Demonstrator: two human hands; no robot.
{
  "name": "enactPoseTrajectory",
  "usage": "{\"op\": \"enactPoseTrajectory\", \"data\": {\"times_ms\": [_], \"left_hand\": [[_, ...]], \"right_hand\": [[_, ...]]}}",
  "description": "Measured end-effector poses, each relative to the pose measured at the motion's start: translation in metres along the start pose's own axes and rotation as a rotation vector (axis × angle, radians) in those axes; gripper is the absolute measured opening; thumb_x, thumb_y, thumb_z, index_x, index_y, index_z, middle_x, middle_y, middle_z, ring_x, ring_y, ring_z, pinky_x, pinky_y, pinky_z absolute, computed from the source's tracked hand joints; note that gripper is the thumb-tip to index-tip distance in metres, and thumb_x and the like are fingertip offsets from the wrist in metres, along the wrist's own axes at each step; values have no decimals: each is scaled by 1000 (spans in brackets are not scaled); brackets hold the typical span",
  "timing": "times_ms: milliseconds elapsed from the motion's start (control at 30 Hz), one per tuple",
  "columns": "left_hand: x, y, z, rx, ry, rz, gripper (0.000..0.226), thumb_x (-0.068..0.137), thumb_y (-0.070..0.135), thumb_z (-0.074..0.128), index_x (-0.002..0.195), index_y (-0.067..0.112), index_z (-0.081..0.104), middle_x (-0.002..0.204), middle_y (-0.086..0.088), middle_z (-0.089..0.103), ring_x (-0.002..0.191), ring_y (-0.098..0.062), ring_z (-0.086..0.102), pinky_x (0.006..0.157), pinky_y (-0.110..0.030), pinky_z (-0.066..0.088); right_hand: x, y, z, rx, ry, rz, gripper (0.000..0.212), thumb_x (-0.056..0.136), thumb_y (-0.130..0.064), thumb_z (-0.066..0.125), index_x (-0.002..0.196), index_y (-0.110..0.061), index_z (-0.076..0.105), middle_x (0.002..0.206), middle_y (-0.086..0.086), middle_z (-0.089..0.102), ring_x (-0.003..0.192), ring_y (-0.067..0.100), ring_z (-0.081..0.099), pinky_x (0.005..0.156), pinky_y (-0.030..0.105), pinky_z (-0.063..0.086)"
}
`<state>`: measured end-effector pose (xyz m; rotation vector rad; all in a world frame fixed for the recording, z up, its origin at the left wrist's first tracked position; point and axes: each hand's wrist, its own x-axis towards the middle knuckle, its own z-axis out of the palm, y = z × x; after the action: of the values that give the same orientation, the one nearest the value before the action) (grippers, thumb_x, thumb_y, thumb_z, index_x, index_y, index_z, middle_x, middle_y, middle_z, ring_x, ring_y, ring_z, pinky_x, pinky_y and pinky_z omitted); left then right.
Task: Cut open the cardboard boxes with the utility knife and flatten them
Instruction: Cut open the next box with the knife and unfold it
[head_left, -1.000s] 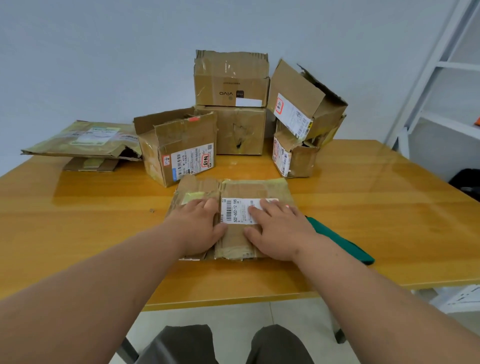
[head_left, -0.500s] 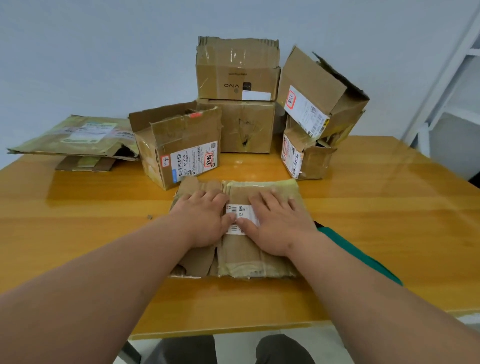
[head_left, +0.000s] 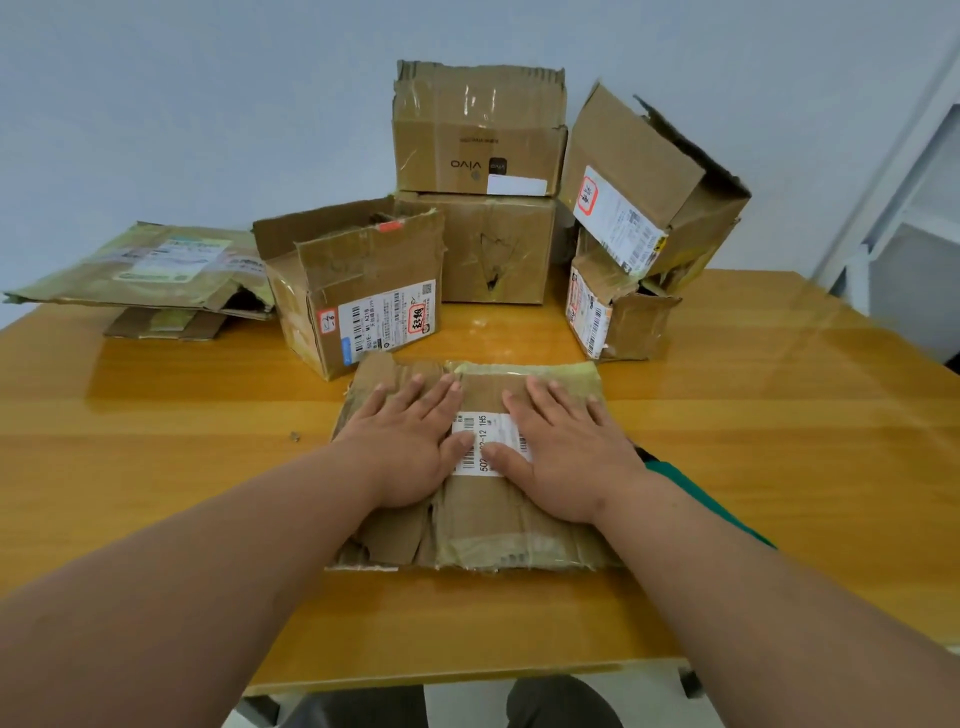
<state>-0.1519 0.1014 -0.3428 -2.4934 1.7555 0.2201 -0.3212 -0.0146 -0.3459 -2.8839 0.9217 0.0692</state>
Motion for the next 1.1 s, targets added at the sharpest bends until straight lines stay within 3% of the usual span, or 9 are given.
{"op": "enactPoseTrajectory", "data": {"times_ms": [167, 300, 500, 600, 667, 800, 933, 1033, 1100], "left_hand": [[-20, 4, -3, -37, -20, -25, 70, 92, 68, 5, 149, 36, -18, 156, 14, -26, 145, -17, -24, 116, -53, -11], [-40, 7, 11, -2, 45, -17, 77, 80, 74, -10, 147, 38, -23, 154, 15, -29, 145, -15, -24, 116, -50, -12], [-41, 9, 15, 0, 88, -29, 78, 78, 73, -14, 148, 39, -20, 157, 16, -24, 145, -12, -21, 116, -49, -11], [-44, 10, 16, 10, 141, -74, 84, 74, 77, -17, 149, 41, -17, 157, 20, -19, 146, -10, -16, 116, -57, -7], [-47, 11, 16, 6, 148, -127, 83, 73, 80, -16, 148, 43, -17, 156, 23, -18, 147, -10, -12, 112, -63, -4], [-50, 12, 15, -46, 112, -183, 82, 70, 84, -15, 144, 49, -21, 156, 23, -19, 147, -13, -13, 108, -69, 0], [-54, 10, 13, -58, 95, -156, 87, 64, 84, -17, 144, 49, -21, 157, 21, -20, 147, -14, -13, 113, -64, 5], [-61, 5, 13, -39, 119, -136, 85, 68, 84, -13, 145, 49, -18, 158, 20, -15, 148, -14, -9, 113, -60, 9], [-67, -1, 14, -27, 152, -117, 83, 69, 85, -11, 145, 52, -15, 160, 19, -9, 148, -17, -5, 113, -58, 10]], "right_hand": [[-5, -8, -11, -102, -22, 80, 81, 86, -80, 3, 155, -39, -7, 164, -5, -15, 151, 20, -15, 118, 55, -11], [-19, -28, -4, -145, 146, 19, 68, 94, -68, 5, 155, -39, 6, 166, -3, -5, 152, 26, -3, 116, 57, -11], [-34, -33, 3, 15, -24, -6, 61, 98, -60, 5, 155, -40, -5, 164, -8, -16, 150, 19, -19, 119, 52, -11], [-37, -32, -1, 2, -8, 32, 63, 95, -65, 4, 154, -44, -3, 164, -8, -13, 150, 21, -16, 118, 55, -12], [-43, -28, 1, -5, 42, 154, 65, 93, -67, 8, 153, -44, 4, 165, -3, -11, 150, 26, -14, 116, 56, -10], [-53, -20, -9, 105, 31, 346, 63, 97, -61, 23, 155, -38, 11, 165, 7, -8, 150, 32, -6, 120, 54, 4], [-48, -24, -30, 356, 88, 431, 61, 96, -34, 49, 151, -34, 24, 162, 6, 8, 140, 40, 22, 111, 47, 30], [-43, -16, -46, 599, 175, 552, 50, 89, -19, 55, 138, -21, 42, 136, 12, 45, 117, 34, 51, 98, 42, 47], [-41, -6, -54, 918, 222, 676, 37, 87, -13, 60, 124, -7, 54, 108, 11, 63, 88, 26, 63, 74, 35, 54]]}}
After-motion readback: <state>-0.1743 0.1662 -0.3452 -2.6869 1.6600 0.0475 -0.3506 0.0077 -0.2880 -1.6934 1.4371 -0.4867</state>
